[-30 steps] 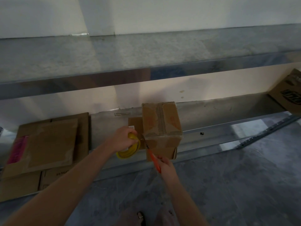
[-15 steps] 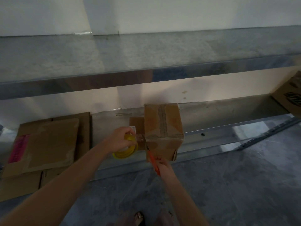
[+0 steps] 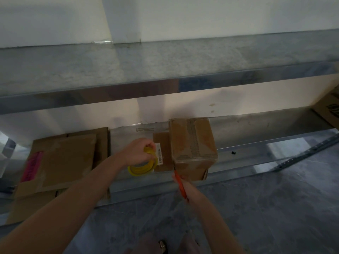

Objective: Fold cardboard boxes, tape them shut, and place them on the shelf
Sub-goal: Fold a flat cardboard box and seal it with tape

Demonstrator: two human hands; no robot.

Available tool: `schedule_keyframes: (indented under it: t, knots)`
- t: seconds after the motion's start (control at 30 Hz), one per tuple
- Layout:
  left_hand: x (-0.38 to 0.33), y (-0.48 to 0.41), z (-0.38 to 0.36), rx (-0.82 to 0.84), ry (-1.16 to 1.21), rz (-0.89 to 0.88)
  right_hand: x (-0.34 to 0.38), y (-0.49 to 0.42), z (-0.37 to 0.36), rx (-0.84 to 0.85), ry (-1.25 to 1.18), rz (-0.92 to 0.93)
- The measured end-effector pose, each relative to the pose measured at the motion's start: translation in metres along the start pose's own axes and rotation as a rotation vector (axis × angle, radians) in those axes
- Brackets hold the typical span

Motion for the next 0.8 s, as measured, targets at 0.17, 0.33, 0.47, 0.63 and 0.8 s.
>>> schedule_keyframes:
  t: [0.17, 0.33, 0.47, 0.63, 0.8]
  knots:
    - [0.011, 0.000, -0.001, 0.013, -0.042, 0.025, -0.004, 0.005, -0.001, 0.061, 0.098, 0.001]
    - [0.011, -0.001, -0.009, -0.003, -0.035, 0.009, -0.013, 0.010, 0.008, 0.044, 0.159, -0.016]
    - [0.013, -0.001, -0.013, -0.009, 0.005, 0.007, -0.009, 0.013, 0.034, -0.069, 0.323, 0.042]
    - [0.031, 0.000, -0.014, -0.125, 0.032, 0.069, 0.012, 0.011, 0.058, -0.159, 0.638, 0.108]
    - [0.049, 0.007, -0.012, -0.188, 0.032, 0.087, 0.022, 0.012, 0.061, -0.181, 0.784, 0.179]
Point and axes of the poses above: each hand's wrist, its own y-axis away from the middle knuckle, its own z-axis out of the back of the hand, x = y × z, the point moved 7 cm from there along -y, towards the middle knuckle
